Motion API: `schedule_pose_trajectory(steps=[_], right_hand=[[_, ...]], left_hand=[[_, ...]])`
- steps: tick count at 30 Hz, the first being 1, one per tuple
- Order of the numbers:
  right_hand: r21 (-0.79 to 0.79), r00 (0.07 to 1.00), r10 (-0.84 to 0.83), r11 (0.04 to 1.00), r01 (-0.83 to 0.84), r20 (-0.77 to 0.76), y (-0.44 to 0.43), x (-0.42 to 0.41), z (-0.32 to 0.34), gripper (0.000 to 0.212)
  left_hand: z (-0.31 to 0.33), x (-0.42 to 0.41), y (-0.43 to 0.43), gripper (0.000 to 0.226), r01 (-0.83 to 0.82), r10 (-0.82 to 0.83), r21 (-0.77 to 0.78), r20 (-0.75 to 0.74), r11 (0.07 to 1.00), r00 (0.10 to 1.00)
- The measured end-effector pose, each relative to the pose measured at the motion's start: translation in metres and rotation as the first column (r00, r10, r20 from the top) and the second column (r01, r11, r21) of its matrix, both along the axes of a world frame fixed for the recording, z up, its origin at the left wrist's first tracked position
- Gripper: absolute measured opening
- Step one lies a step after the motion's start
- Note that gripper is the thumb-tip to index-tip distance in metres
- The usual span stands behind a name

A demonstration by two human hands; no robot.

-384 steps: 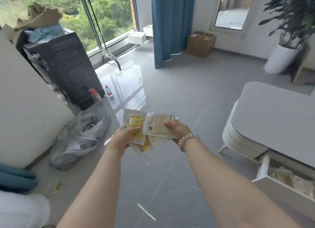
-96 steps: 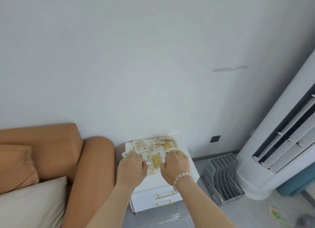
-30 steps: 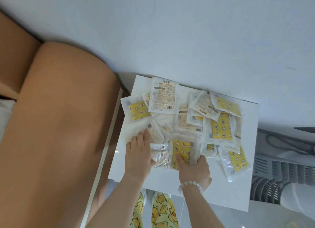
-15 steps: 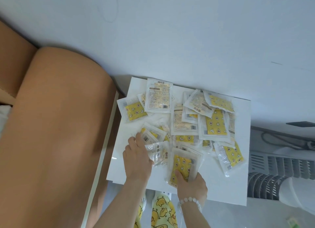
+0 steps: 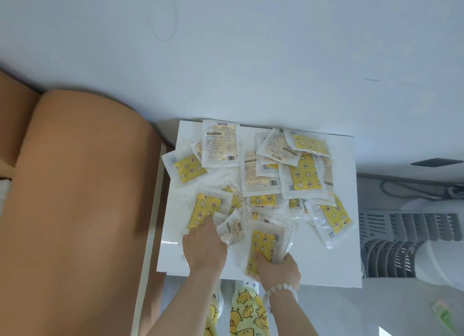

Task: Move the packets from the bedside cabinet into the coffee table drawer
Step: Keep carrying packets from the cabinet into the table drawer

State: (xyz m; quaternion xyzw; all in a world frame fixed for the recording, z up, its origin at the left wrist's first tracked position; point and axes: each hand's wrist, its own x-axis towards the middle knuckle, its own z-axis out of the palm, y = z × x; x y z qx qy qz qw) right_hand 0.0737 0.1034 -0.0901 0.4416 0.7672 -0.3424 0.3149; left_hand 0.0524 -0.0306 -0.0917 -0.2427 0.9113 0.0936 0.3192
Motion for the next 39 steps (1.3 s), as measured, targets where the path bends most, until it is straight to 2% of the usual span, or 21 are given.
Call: schedule_pose_trajectory(steps=[2, 4, 7, 10, 13, 15, 17, 21, 24, 29, 31, 34, 39], right_hand=[[-0.054, 1.0, -0.01, 0.998, 0.01, -0.004, 0.003, -0.002, 0.005, 0.031], [-0.1, 1.0, -0.014, 0.995, 0.014, 0.001, 0.008, -0.005, 0.014, 0.032], [-0.174, 0.995, -0.096, 0.98, 0.091, -0.022, 0.022, -0.01, 0.039, 0.027], [-0.269, 0.98, -0.185, 0.95, 0.159, -0.074, 0.047, -0.018, 0.079, 0.012], [-0.313, 0.956, -0.272, 0.923, 0.225, -0.114, 0.074, -0.026, 0.123, 0.013], [-0.334, 0.93, -0.34, 0.9, 0.279, -0.142, 0.089, -0.032, 0.153, 0.015], [-0.352, 0.899, -0.398, 0.88, 0.318, -0.184, 0.104, -0.037, 0.178, 0.013], [-0.384, 0.836, -0.486, 0.844, 0.375, -0.254, 0.129, -0.045, 0.223, 0.012], [-0.394, 0.786, -0.53, 0.828, 0.399, -0.319, 0.141, -0.046, 0.248, 0.013], [-0.358, 0.753, -0.541, 0.833, 0.421, -0.375, 0.15, -0.038, 0.278, 0.018], [-0.355, 0.729, -0.555, 0.828, 0.434, -0.401, 0.153, -0.032, 0.289, 0.021], [-0.37, 0.661, -0.61, 0.792, 0.487, -0.437, 0.16, -0.015, 0.303, 0.021], [-0.359, 0.534, -0.689, 0.718, 0.596, -0.49, 0.173, 0.029, 0.323, 0.024]], left_hand=[[0.007, 0.002, 0.004, 0.047, -0.01, 0.008, 0.083, 0.027, 0.996, 1.0], [0.018, 0.002, 0.007, 0.05, -0.09, 0.082, 0.187, 0.046, 0.978, 0.996], [0.047, -0.003, 0.01, 0.048, -0.13, 0.104, 0.264, 0.111, 0.956, 0.988], [0.089, -0.017, 0.012, 0.046, -0.071, 0.032, 0.341, 0.12, 0.937, 0.992], [0.139, -0.038, 0.024, 0.059, -0.017, -0.019, 0.443, 0.077, 0.896, 0.997], [0.172, -0.053, 0.036, 0.071, 0.037, -0.059, 0.469, 0.031, 0.882, 0.998], [0.203, -0.068, 0.05, 0.073, 0.112, -0.109, 0.476, -0.035, 0.872, 0.993], [0.256, -0.092, 0.081, 0.061, 0.264, -0.216, 0.5, -0.152, 0.825, 0.964], [0.281, -0.102, 0.099, 0.058, 0.227, -0.13, 0.54, -0.211, 0.81, 0.969], [0.31, -0.098, 0.118, 0.029, 0.214, -0.072, 0.639, -0.241, 0.739, 0.968], [0.317, -0.097, 0.122, 0.028, 0.214, -0.062, 0.67, -0.243, 0.71, 0.968], [0.324, -0.096, 0.132, 0.038, 0.253, -0.102, 0.678, -0.255, 0.69, 0.962], [0.352, -0.076, 0.17, 0.031, 0.346, -0.189, 0.746, -0.29, 0.569, 0.938]])
